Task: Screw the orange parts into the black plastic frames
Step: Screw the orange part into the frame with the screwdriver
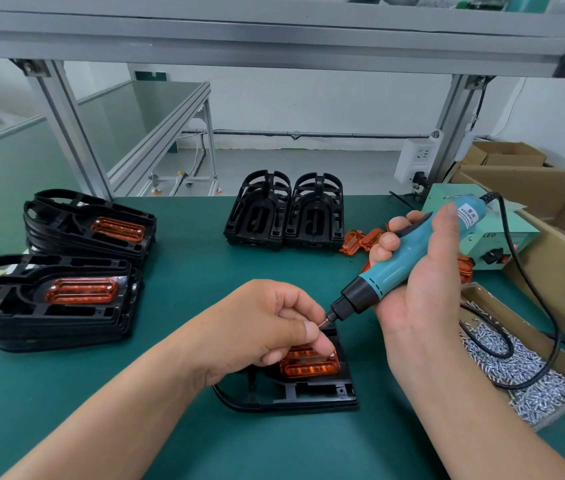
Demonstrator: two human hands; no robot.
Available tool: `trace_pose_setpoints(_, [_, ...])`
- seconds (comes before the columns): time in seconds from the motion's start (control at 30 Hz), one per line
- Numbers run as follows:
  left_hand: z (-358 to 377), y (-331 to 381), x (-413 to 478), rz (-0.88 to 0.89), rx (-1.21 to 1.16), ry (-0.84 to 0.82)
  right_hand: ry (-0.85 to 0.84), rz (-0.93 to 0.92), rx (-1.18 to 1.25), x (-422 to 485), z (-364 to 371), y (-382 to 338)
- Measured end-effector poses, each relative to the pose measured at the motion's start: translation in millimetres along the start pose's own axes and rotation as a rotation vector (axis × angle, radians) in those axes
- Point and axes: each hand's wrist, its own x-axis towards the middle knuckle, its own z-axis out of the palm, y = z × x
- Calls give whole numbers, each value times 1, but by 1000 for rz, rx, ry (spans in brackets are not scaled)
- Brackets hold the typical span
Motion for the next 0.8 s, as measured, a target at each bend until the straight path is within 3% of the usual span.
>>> trace_pose_setpoints(0.13, [-3,-1,1,1,18,-2,6,2,-10,0,1,2])
trace_pose_setpoints(0.23, [-10,-2,3,26,83,134,-10,1,-16,-2,1,3])
trace_pose_setpoints(0.33, [-22,-6,5,48,428,377,-44,-20,-34,-3,3,5])
trace_pose_setpoints(0.4, [-28,-8,4,32,603,441,-71,-43,-64,-5,5,7])
trace_pose_setpoints(0.8, [-27,-7,2,-71,985,313,-237,-132,-208,-29,12,26])
